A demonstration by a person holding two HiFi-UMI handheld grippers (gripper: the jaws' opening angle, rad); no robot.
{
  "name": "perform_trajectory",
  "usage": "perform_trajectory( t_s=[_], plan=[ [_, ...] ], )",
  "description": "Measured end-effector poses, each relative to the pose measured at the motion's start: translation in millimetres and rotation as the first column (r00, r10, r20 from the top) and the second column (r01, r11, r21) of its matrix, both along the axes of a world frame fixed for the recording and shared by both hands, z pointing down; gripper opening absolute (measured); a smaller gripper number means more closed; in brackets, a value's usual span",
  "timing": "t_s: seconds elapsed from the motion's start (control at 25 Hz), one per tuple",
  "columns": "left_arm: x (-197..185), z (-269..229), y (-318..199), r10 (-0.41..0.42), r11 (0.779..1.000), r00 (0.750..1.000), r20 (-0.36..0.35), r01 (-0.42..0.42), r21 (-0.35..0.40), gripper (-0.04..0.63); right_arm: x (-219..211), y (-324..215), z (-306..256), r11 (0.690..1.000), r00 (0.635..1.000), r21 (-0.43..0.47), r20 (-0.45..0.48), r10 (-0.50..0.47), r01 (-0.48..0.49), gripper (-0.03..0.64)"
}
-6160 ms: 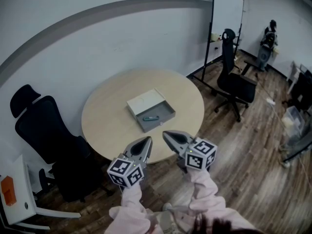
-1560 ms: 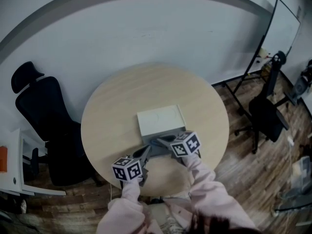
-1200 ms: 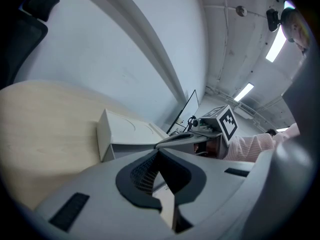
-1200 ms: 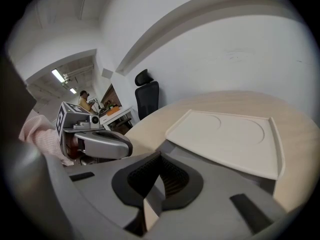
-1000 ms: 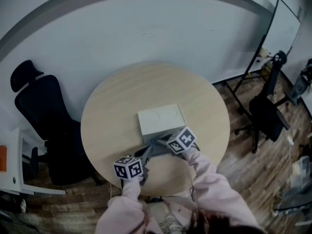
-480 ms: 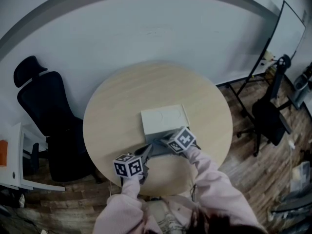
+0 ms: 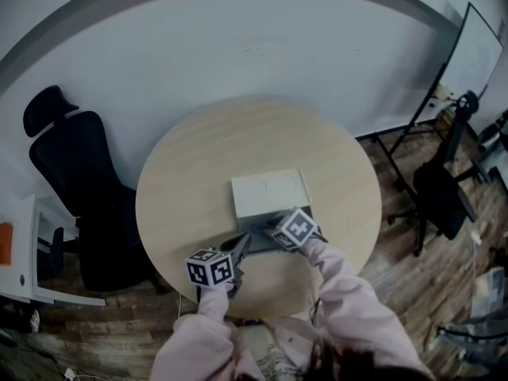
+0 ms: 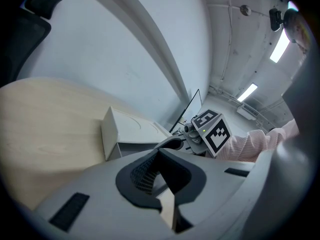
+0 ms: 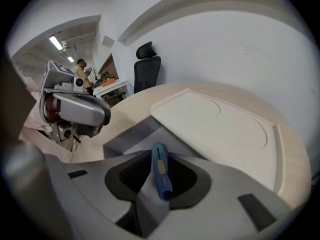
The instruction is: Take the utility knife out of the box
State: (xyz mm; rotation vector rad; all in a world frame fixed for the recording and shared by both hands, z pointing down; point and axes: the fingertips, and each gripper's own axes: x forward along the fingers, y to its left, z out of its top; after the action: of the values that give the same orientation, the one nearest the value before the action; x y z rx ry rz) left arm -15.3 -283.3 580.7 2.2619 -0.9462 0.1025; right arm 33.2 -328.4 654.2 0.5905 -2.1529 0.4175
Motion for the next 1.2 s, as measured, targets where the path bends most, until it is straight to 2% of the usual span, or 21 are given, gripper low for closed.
perform_trajectory(
  t_s=[0.12,0.48,0.64,1.04,1.12,1.2],
  plan=[
    [2,2,0,0.002,1.0,1.0,0.003,-0.002,-0.005,0.005,1,0,5,1.0,1.0,-0.001,-0.026,-0.018,0.018,0.146],
    [-2,6,-2,-0.015,1.0,1.0,0.006,0.015,-0.017,0.005,-1,1,20,0.998,0.994,-0.012,-0.093,-0.063,0.062,0.194],
    [-4,7,-2,-0.02,1.0,1.0,0.009,0.02,-0.022,0.005,-14,2,11,0.995,0.993,0.008,-0.07,-0.095,0.095,0.21],
    [-8,10,-4,-0.033,0.999,0.999,0.0,0.033,-0.038,0.005,-22,8,22,0.988,0.982,0.008,-0.118,-0.15,0.152,0.209],
    [-8,10,-4,-0.035,0.999,0.999,0.001,0.035,-0.039,0.005,-23,9,23,0.986,0.977,0.014,-0.134,-0.166,0.169,0.162],
    [-8,11,-5,-0.034,0.999,0.999,0.001,0.034,-0.04,0.005,-25,12,26,0.982,0.971,0.003,-0.15,-0.185,0.187,0.158]
  ],
)
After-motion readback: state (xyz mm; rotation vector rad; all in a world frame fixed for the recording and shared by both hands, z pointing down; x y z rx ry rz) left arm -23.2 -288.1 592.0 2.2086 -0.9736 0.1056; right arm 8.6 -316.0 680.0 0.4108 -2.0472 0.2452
